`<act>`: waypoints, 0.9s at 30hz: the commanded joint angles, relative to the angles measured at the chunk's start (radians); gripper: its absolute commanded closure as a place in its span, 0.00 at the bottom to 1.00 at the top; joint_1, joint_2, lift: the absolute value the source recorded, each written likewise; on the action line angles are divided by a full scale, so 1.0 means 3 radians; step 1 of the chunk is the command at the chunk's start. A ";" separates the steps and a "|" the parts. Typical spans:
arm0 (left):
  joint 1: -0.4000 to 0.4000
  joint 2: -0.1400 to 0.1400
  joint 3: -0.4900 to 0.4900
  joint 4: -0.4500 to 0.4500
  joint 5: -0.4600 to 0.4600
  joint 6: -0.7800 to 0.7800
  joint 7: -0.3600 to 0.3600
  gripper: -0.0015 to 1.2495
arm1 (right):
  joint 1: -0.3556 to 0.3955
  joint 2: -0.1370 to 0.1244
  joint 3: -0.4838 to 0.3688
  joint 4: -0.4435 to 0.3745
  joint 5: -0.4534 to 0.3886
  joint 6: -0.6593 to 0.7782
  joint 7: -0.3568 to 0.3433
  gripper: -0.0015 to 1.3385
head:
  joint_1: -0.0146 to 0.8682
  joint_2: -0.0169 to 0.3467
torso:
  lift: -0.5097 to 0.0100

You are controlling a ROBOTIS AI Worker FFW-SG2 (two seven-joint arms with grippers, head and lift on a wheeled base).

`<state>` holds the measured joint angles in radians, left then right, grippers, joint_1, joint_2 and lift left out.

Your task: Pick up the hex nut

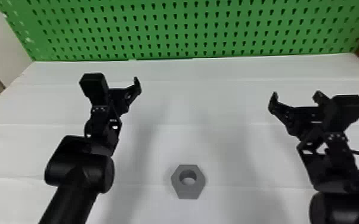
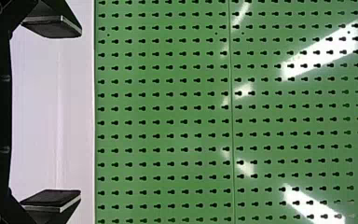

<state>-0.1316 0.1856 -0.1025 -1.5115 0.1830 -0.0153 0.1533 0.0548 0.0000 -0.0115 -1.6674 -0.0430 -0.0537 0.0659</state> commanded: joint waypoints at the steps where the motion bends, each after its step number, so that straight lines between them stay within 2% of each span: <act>1: -0.0006 0.0000 -0.0001 0.0002 0.0004 0.0000 -0.0005 0.07 | -0.0009 0.0003 0.0008 0.0000 0.0000 0.0000 0.0000 0.07 | 0.91 0.46 | 0.83; 19: -0.0042 0.0000 -0.0006 0.0002 -0.0012 0.0000 -0.0005 0.07 | -0.0055 -0.0010 0.0069 -0.0041 -0.0005 0.0061 0.0000 0.07 | 0.91 0.46 | 0.83; 27: -0.0037 0.0000 -0.0006 0.0002 -0.0017 0.0000 -0.0005 0.07 | -0.0080 -0.0061 0.0115 -0.0307 -0.0020 0.0389 0.0005 0.07 | 0.91 0.46 | 0.83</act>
<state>-0.1432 0.1856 -0.1049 -1.5109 0.1790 -0.0153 0.1518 0.0372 -0.0082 0.0140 -1.7175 -0.0472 0.0101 0.0675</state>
